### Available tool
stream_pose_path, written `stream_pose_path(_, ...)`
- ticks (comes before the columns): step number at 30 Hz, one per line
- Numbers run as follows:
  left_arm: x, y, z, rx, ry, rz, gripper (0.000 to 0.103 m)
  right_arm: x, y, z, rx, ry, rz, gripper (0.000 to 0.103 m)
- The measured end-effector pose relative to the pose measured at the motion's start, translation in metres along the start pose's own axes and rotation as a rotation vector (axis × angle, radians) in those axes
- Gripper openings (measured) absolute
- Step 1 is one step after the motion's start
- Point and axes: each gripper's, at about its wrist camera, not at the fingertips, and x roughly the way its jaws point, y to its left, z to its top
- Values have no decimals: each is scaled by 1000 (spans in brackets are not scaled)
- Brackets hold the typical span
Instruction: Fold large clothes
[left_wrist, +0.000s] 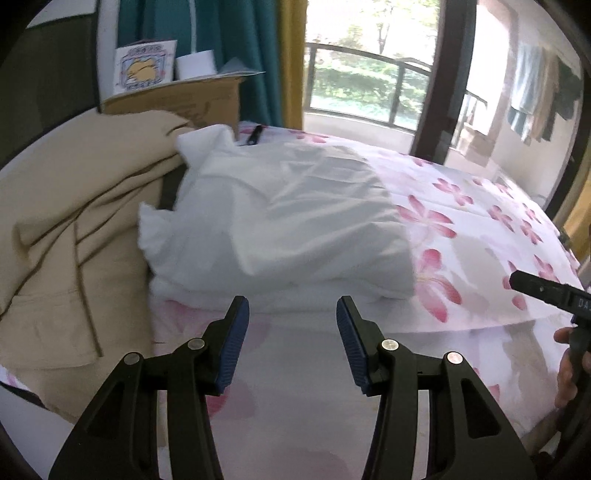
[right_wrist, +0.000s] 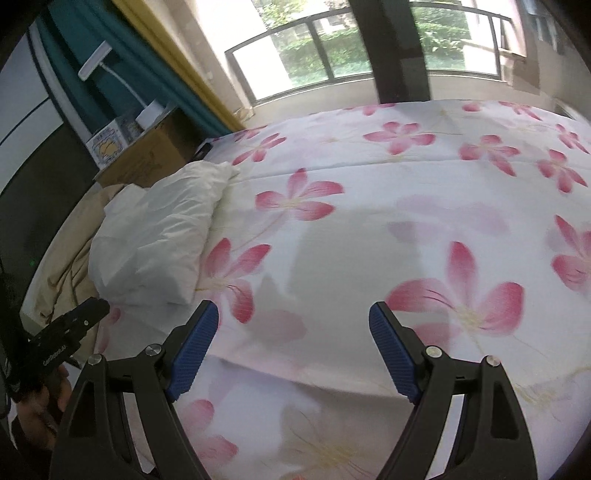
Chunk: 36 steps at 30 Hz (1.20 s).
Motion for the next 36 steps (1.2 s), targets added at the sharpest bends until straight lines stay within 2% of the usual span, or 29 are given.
stream_pose_path(8,-6,-27,0,46,-17,-51,52,-29,-24,-9,37,-42,-58,83)
stream_pose_path(18,-5,-57,1,83,6,-144,52,-76,-51,-19,66,-117,-146,84)
stream_pose_path(29,-14,-84,21,164,-46,-108,52,-128,-70,-12,87,-220,-224,84)
stream_pose_path(33,-21,-94,29,188,-89,-114,52,-142,-76,-9,86,-248,-250,84)
stream_pose_path(36,-28,-99,36,197,-119,-130,59,-151,-78,-5,78,-265,-268,84)
